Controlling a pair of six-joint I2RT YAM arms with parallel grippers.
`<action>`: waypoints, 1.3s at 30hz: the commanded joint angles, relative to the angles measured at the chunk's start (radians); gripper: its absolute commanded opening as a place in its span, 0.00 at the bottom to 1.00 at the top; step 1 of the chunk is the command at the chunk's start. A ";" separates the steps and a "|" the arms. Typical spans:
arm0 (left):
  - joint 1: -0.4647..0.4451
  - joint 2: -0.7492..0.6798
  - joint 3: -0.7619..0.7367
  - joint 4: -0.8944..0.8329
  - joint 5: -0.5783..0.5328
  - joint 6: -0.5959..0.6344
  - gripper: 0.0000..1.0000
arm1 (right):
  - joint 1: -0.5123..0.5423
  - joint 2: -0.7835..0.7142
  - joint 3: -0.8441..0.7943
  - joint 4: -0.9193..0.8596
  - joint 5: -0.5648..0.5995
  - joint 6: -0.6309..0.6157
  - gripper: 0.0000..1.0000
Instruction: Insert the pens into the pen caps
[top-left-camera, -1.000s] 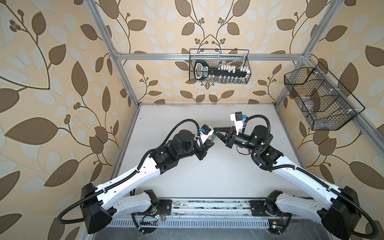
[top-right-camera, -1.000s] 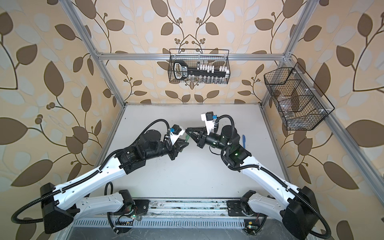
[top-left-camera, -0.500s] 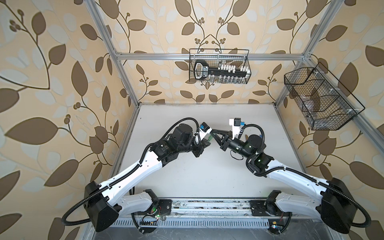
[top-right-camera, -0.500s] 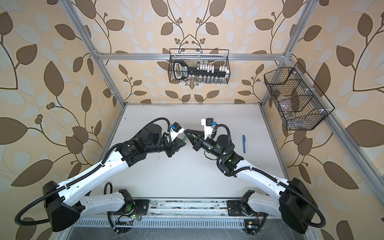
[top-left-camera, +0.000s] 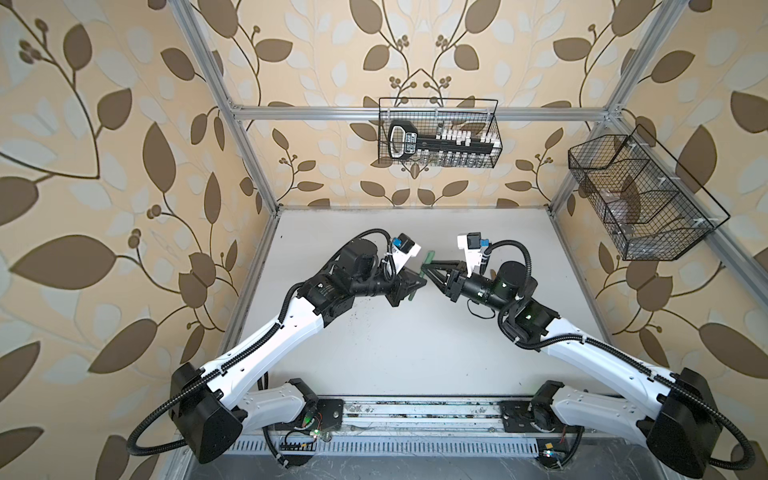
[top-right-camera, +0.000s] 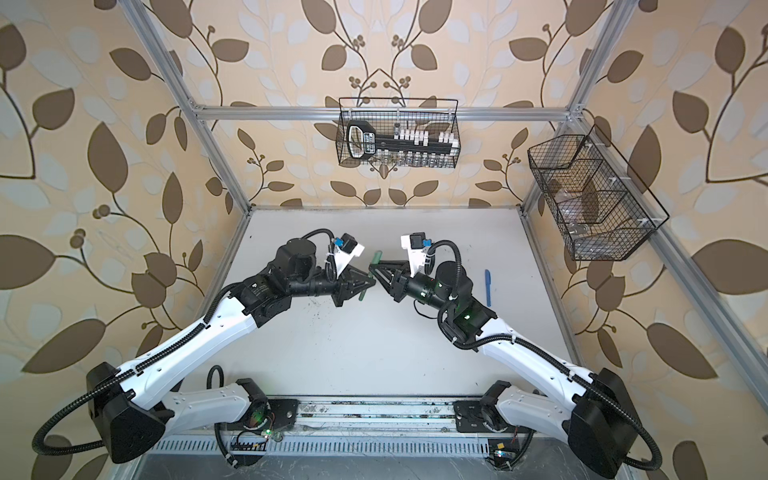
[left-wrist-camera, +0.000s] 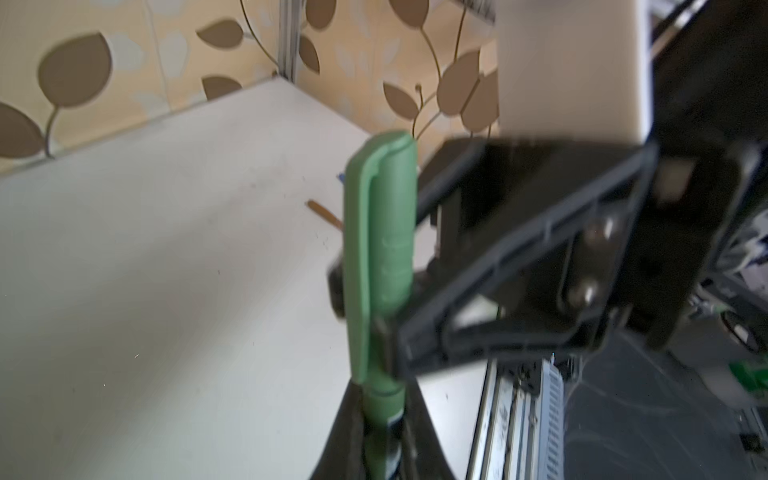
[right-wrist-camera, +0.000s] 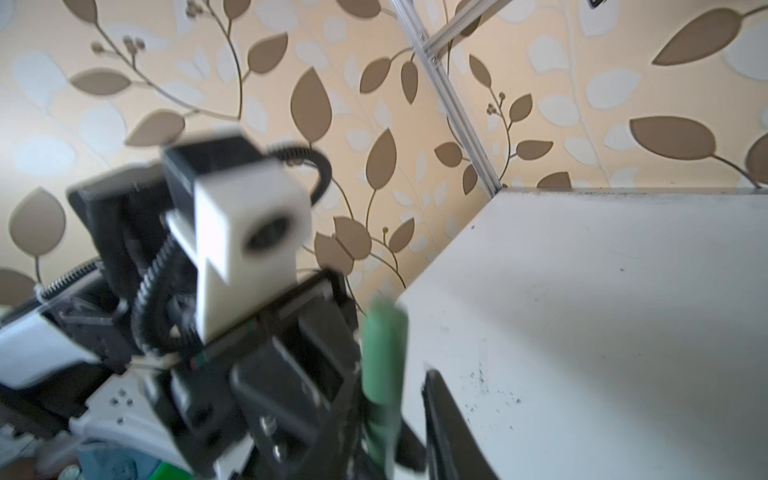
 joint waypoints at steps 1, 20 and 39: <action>0.003 -0.050 -0.081 0.210 0.040 -0.124 0.00 | -0.011 -0.008 0.050 -0.217 -0.101 -0.087 0.41; -0.061 -0.117 -0.228 0.239 -0.021 -0.215 0.00 | -0.038 0.053 0.087 -0.146 -0.209 -0.049 0.53; -0.081 -0.127 -0.189 0.130 -0.069 -0.195 0.38 | -0.043 0.082 0.096 -0.091 -0.239 -0.013 0.00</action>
